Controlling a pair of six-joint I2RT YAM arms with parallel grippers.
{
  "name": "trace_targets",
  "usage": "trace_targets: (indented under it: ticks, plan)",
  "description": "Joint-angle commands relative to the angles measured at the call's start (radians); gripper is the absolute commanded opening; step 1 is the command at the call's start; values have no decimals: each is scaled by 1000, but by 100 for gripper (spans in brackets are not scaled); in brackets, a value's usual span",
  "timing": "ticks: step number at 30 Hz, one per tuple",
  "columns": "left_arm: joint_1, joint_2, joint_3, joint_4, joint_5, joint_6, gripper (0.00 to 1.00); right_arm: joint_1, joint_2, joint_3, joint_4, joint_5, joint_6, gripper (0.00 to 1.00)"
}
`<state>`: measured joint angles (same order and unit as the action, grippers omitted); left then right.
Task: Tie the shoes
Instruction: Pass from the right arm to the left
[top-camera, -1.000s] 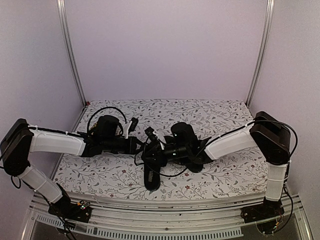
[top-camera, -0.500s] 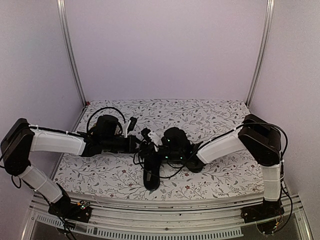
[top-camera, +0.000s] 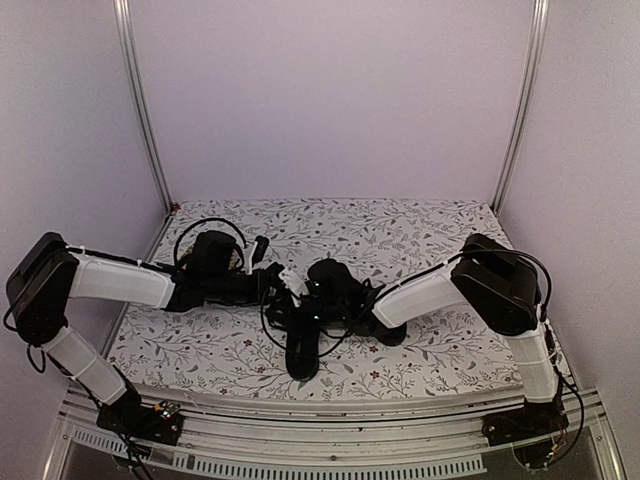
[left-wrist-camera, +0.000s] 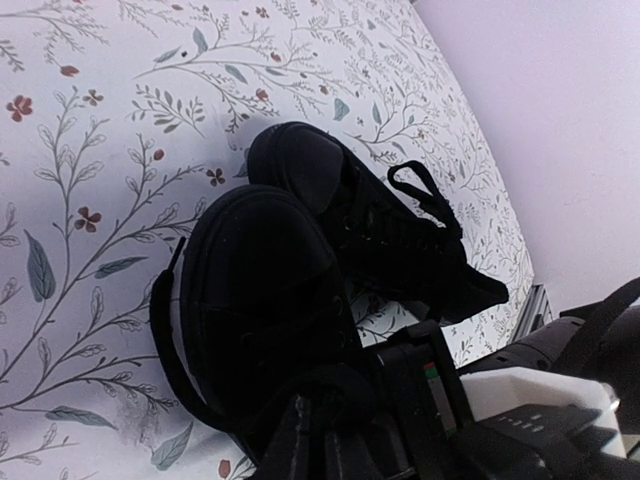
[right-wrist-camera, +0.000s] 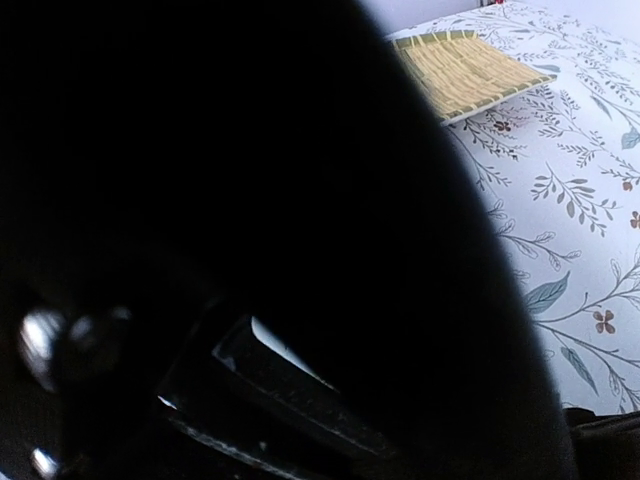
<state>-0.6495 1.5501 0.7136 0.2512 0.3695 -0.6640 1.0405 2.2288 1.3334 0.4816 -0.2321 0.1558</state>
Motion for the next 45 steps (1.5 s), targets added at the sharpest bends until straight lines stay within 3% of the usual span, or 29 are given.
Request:
trace_targets:
  ticks: [1, 8, 14, 23, 28, 38, 43, 45]
  plan:
    - [-21, 17, 13, 45, 95, -10, 7, -7, 40, 45, -1, -81, 16, 2]
    - [19, 4, -8, 19, 129, -9, 16, -46, 44, 36, 71, -298, 130, 2]
    - [26, -13, -5, -4, 214, -2, 40, -85, 83, 44, 205, -463, 253, 2]
    - [80, -170, -13, -199, 203, 105, 74, -95, 71, 30, 247, -527, 299, 2]
    - [111, -235, -36, -289, 260, 164, 86, -99, 61, 15, 262, -537, 313, 2]
    - [164, -350, -156, -254, 274, 160, 92, -111, 41, -12, 291, -553, 336, 2]
    - [169, -414, -301, -30, 261, 64, 63, -120, 34, -33, 314, -554, 371, 2]
    - [169, -404, -340, 59, 291, 34, 56, -123, 29, -40, 324, -552, 387, 2]
